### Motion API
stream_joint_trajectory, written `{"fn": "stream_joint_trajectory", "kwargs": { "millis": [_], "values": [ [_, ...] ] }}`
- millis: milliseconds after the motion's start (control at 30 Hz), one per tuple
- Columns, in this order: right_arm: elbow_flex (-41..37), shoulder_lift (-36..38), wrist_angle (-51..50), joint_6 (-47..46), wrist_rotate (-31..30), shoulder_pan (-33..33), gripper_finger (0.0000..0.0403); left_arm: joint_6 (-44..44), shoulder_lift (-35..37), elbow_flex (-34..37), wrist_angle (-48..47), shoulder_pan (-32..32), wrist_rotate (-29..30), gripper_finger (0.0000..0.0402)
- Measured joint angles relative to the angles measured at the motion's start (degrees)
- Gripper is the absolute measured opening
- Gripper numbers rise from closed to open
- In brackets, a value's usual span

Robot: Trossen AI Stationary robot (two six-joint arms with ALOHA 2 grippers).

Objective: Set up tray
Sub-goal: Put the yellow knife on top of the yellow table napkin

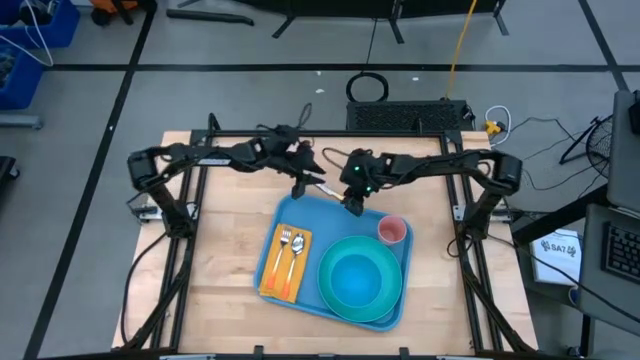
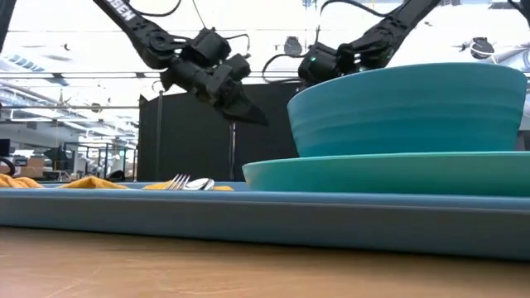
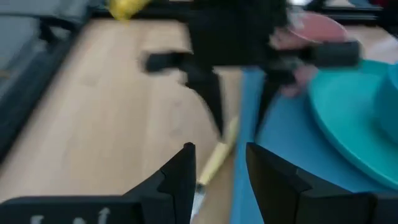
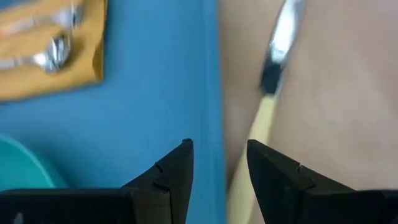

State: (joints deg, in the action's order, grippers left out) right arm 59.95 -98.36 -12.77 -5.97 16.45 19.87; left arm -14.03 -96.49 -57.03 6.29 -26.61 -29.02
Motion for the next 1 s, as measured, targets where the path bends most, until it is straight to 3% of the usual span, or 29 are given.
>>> {"fn": "stream_joint_trajectory", "kwargs": {
  "millis": [233,433,700,833,1000],
  "values": [
    [6.74,-7.27,-5.60,2.36,-1.43,-2.52,0.0141,1.23,6.73,6.56,4.42,0.38,5.21,0.0145],
    [9.64,-11.61,-9.05,3.69,-1.41,-2.70,0.0141,2.36,6.61,7.12,4.26,0.55,6.59,0.0145],
    [12.10,-6.57,-11.61,4.30,-1.81,-2.69,0.0141,1.24,6.63,7.09,4.05,0.73,6.56,0.0145],
    [12.04,-3.30,-11.76,5.12,-5.84,-2.81,0.0141,0.97,6.63,7.09,3.80,0.37,6.58,0.0145],
    [11.93,-3.37,-13.01,5.51,-5.96,-0.48,0.0141,1.25,6.63,7.07,3.78,0.43,6.54,0.0145]
  ]
}}
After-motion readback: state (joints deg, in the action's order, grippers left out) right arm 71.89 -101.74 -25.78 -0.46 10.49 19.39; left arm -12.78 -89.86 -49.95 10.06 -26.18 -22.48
